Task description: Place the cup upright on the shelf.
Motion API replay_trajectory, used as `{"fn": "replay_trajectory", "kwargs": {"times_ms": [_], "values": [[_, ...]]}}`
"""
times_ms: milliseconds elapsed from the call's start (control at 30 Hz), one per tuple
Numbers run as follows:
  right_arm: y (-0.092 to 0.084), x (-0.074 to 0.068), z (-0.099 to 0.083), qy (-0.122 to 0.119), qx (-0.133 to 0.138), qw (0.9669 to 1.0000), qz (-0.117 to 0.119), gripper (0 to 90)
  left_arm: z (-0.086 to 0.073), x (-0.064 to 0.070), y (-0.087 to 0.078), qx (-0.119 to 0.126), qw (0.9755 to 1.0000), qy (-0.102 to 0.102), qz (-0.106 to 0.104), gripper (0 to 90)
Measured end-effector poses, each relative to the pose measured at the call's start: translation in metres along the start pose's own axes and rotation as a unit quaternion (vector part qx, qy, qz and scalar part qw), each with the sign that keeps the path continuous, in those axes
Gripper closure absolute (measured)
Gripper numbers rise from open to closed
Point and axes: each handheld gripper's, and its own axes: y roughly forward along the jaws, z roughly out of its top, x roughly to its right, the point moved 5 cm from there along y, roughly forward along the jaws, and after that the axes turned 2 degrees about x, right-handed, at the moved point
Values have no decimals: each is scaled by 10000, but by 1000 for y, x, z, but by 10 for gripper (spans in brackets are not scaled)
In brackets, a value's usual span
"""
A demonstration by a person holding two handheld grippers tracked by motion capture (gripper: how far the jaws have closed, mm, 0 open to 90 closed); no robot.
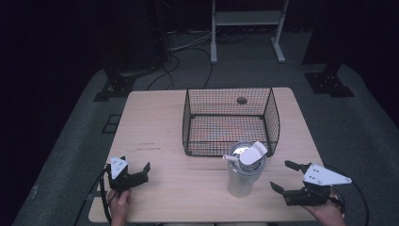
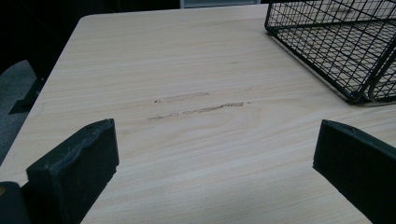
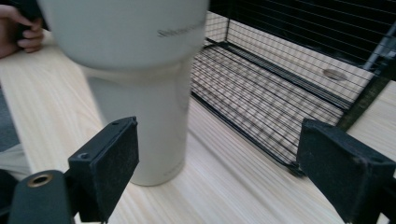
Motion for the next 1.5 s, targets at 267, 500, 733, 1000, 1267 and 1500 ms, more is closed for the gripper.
{"fn": "replay_trajectory", "kwargs": {"times_ms": [267, 500, 733, 1000, 1267, 1500], "values": [[6, -12, 4, -29, 56, 9993, 368, 125, 0, 0, 0, -2, 10000, 2, 4, 0], [13, -20, 5, 0, 62, 9980, 634, 124, 0, 0, 0, 0, 10000, 2, -1, 0], [25, -28, 5, 28, 54, 9963, 853, 117, 0, 0, 0, -3, 10000, 2, 3, 0], [37, -34, 6, -17, -13, 9949, 1004, 117, 0, 0, 0, 0, 10000, 7, 1, 0], [47, -36, 6, -2, -17, 9935, 1137, 111, 0, 0, 0, 0, 10000, 11, 1, 0], [58, -35, 6, 92, 16, 9923, 1235, 109, 0, 0, 0, 0, 10000, 18, 2, 0]]}}
